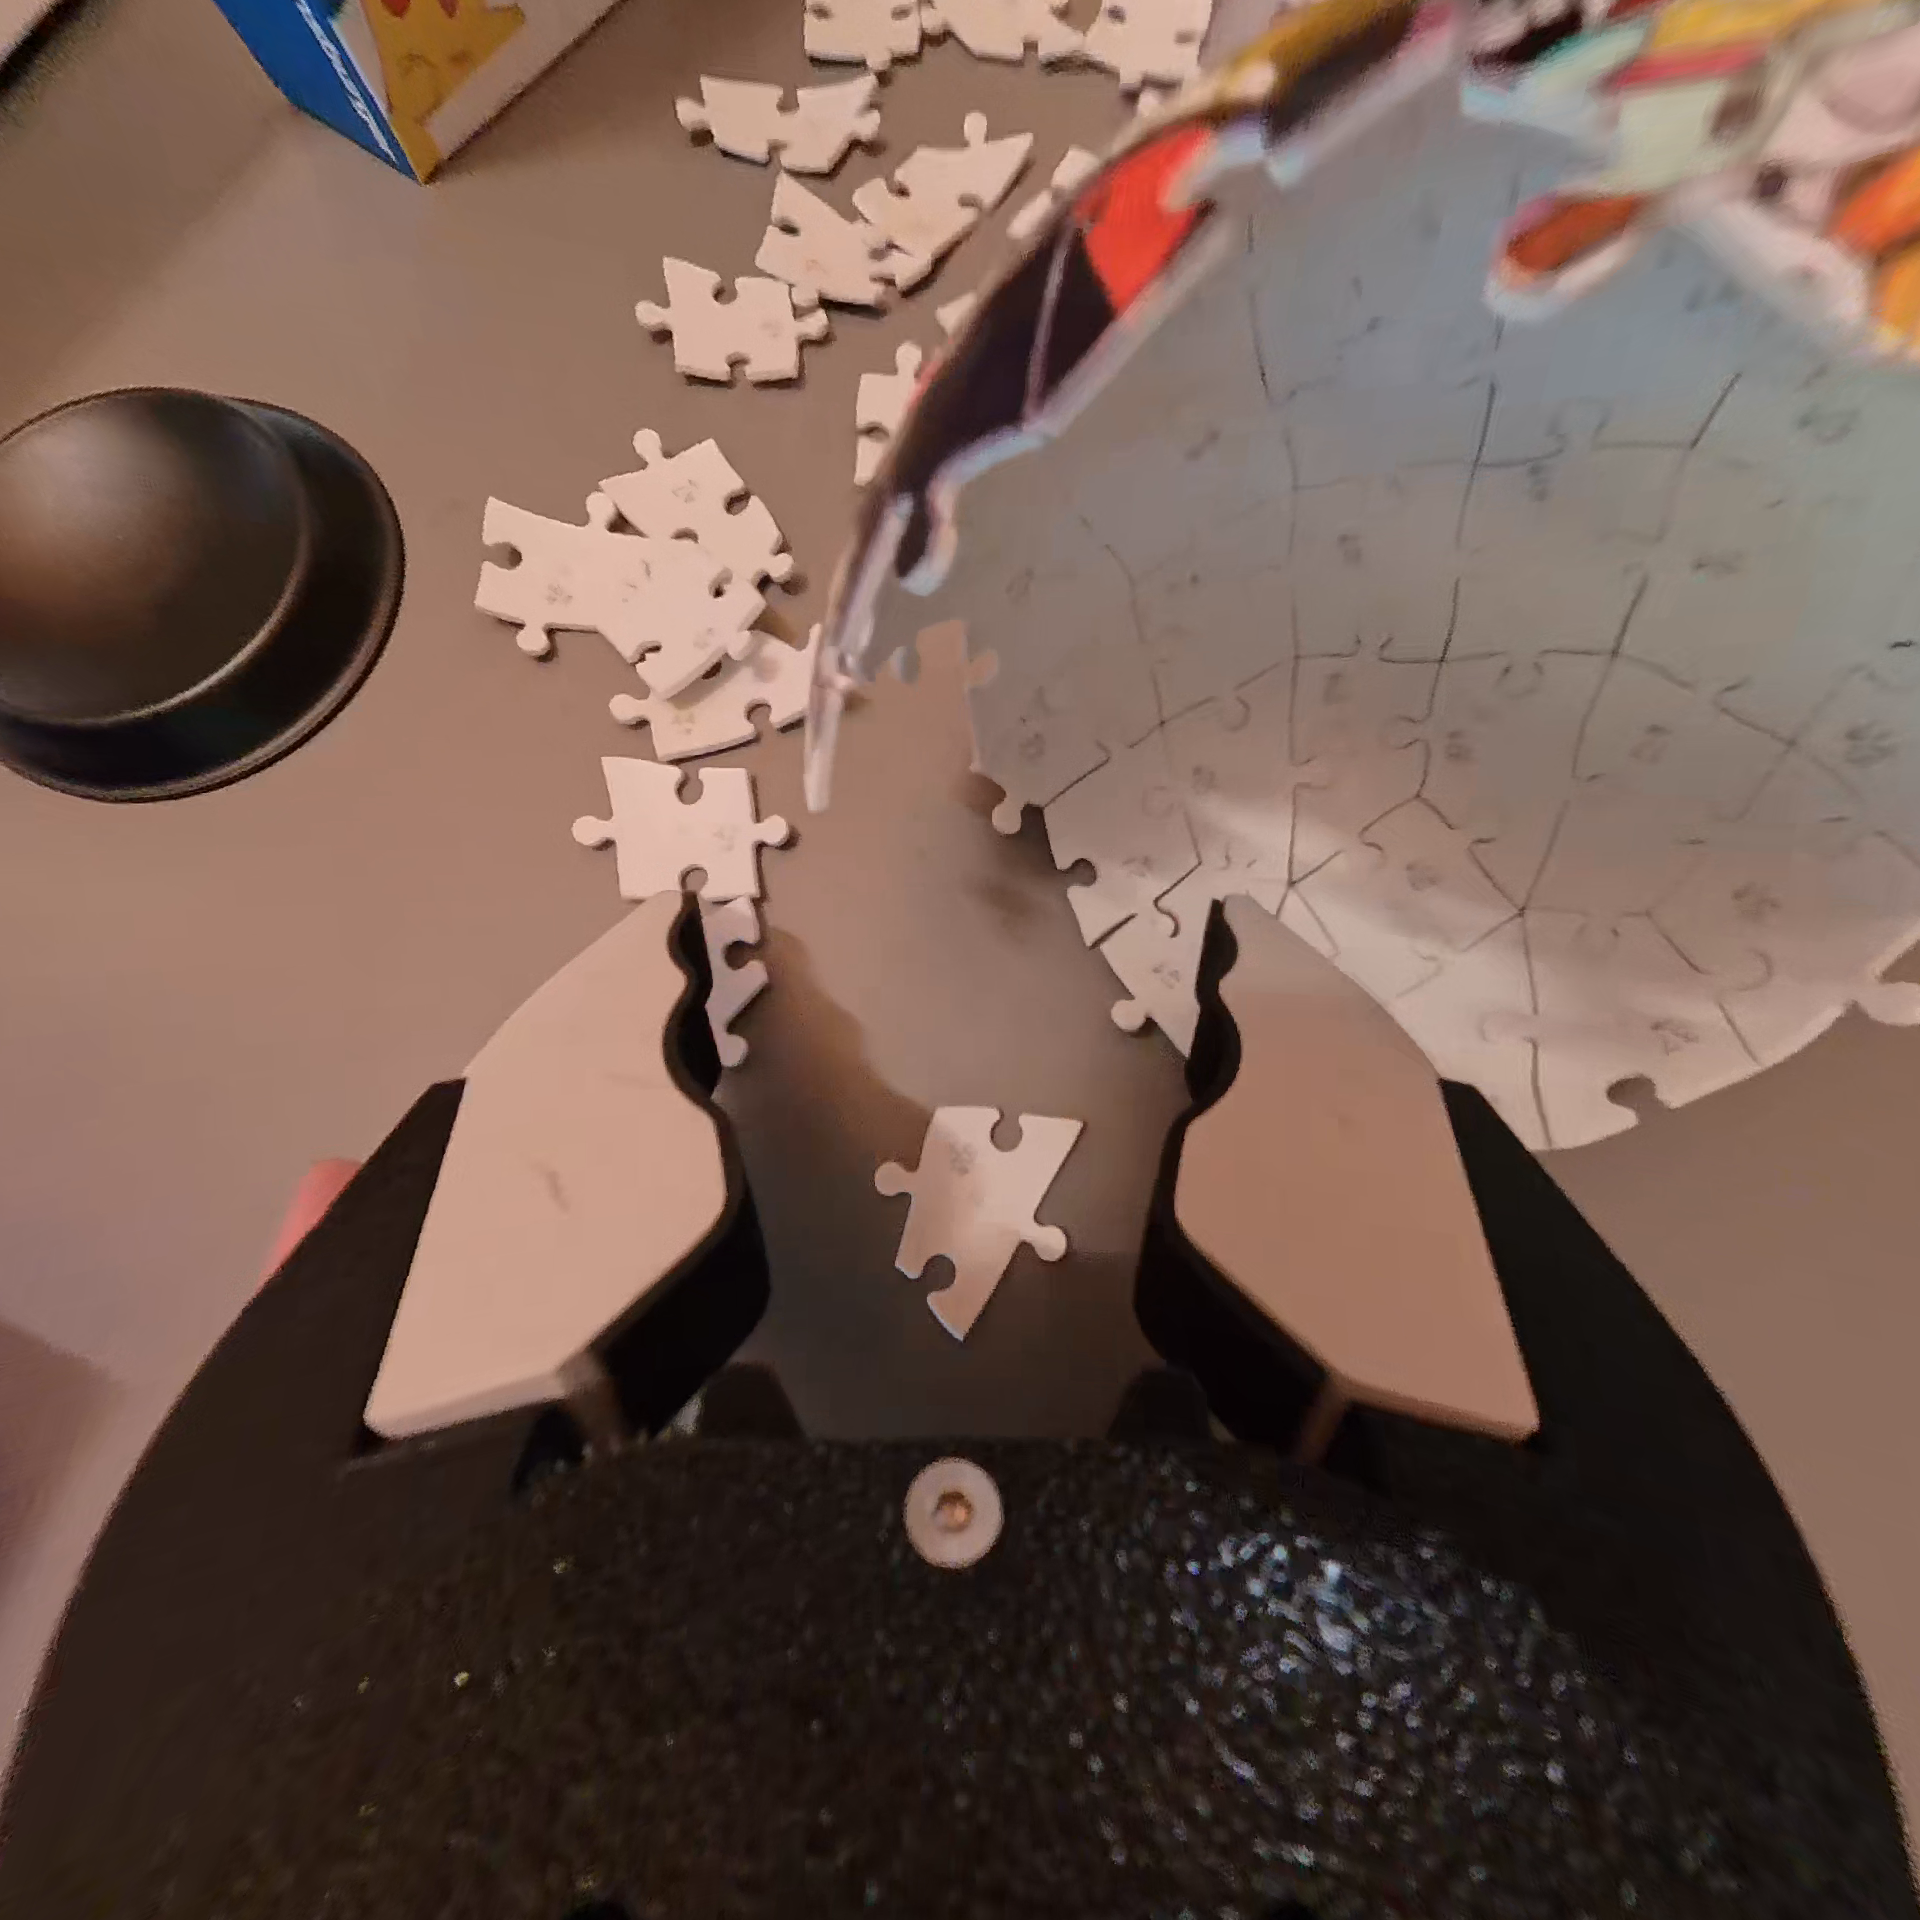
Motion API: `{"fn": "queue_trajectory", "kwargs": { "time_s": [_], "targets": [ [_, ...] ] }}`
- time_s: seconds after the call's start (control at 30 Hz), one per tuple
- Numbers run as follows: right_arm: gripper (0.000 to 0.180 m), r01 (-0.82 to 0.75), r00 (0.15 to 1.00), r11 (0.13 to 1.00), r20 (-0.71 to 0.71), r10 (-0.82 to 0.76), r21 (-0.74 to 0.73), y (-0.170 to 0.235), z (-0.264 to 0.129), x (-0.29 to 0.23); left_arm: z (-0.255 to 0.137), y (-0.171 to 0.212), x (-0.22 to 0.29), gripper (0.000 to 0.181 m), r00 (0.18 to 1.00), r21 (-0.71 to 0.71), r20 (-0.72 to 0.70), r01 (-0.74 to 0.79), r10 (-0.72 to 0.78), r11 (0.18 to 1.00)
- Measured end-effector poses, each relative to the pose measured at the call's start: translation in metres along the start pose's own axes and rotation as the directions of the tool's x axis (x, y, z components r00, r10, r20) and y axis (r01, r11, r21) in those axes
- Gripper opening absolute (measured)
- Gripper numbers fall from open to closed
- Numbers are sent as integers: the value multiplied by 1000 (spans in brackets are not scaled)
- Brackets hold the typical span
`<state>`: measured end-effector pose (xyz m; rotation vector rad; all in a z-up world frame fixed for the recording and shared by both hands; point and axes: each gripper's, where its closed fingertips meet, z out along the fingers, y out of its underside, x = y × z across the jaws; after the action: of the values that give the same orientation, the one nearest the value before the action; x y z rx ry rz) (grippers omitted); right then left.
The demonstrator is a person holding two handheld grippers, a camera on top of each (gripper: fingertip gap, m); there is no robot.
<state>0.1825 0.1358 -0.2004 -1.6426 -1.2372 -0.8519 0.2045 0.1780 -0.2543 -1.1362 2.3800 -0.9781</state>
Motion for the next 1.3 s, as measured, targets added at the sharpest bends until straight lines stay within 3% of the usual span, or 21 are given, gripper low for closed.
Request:
{"fn": "queue_trajectory", "kwargs": {
  "time_s": [0.23,0.57,0.97,1.3],
  "targets": [
    [127,-22,1000,1000,14,22,-4,2,1,0,2,3,2,86,1000,-17,14,-8,8,1000],
    [137,-223,975,974,40,221,50,-6,4,-3,5,2,6,84,1000,-16,-6,2,-2,1000],
    [129,-10,1000,997,0,10,72,-19,-1,-5,4,4,11,90,1000,-18,-12,12,-12,1000],
    [129,20,998,999,-58,-18,39,-30,-19,-13,-2,6,23,96,997,0,26,66,-66,998]
  ]
}}
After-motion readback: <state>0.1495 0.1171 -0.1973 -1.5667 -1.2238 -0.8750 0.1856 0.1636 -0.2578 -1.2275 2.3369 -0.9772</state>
